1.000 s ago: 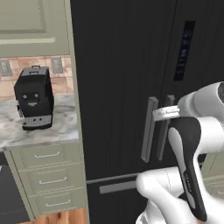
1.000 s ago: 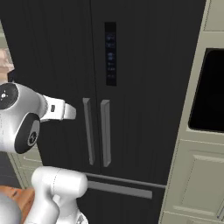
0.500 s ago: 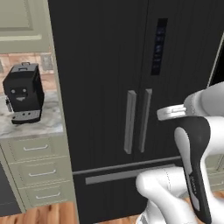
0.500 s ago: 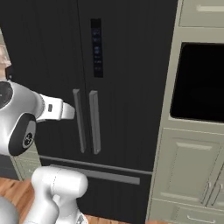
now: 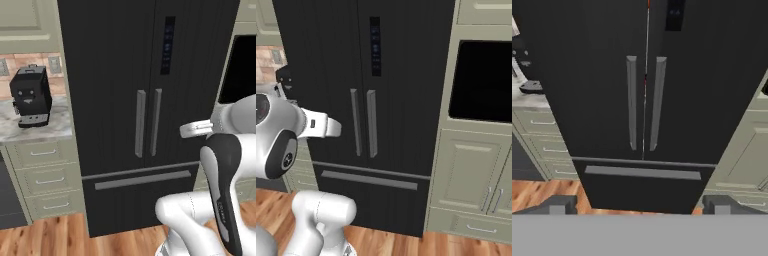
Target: Take the donuts from the fridge and place them on the empty tray on the dining counter.
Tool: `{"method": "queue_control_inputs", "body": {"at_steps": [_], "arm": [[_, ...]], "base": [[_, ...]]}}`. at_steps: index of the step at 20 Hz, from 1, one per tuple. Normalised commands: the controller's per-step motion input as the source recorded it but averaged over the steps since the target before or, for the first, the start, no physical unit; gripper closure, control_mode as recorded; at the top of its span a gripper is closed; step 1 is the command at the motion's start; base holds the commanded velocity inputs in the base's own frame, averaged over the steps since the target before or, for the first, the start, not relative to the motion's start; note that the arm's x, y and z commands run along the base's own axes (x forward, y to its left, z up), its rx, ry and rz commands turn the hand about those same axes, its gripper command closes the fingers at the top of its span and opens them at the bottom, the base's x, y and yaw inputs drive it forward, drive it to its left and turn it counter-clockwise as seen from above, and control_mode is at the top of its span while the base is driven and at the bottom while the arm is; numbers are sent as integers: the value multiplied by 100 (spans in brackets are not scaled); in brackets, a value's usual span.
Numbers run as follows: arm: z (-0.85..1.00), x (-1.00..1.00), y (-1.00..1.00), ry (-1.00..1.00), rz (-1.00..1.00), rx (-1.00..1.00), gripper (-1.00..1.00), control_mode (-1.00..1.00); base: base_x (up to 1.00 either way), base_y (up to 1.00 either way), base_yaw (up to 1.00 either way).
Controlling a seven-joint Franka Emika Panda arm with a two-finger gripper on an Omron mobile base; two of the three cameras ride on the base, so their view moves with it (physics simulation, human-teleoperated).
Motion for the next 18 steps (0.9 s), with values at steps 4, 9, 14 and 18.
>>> {"method": "queue_control_inputs", "body": {"at_steps": [4, 9, 14, 18], "arm": [[0, 31, -3, 0, 0, 0, -100, -100], [-23, 99, -24, 0, 0, 0, -100, -100], [-45, 100, -15, 0, 0, 0, -100, -100], [-38, 100, -2, 0, 0, 0, -100, -100]], "base": [[7, 0, 0], [0, 0, 0], [0, 0, 0], [0, 0, 0]]}}
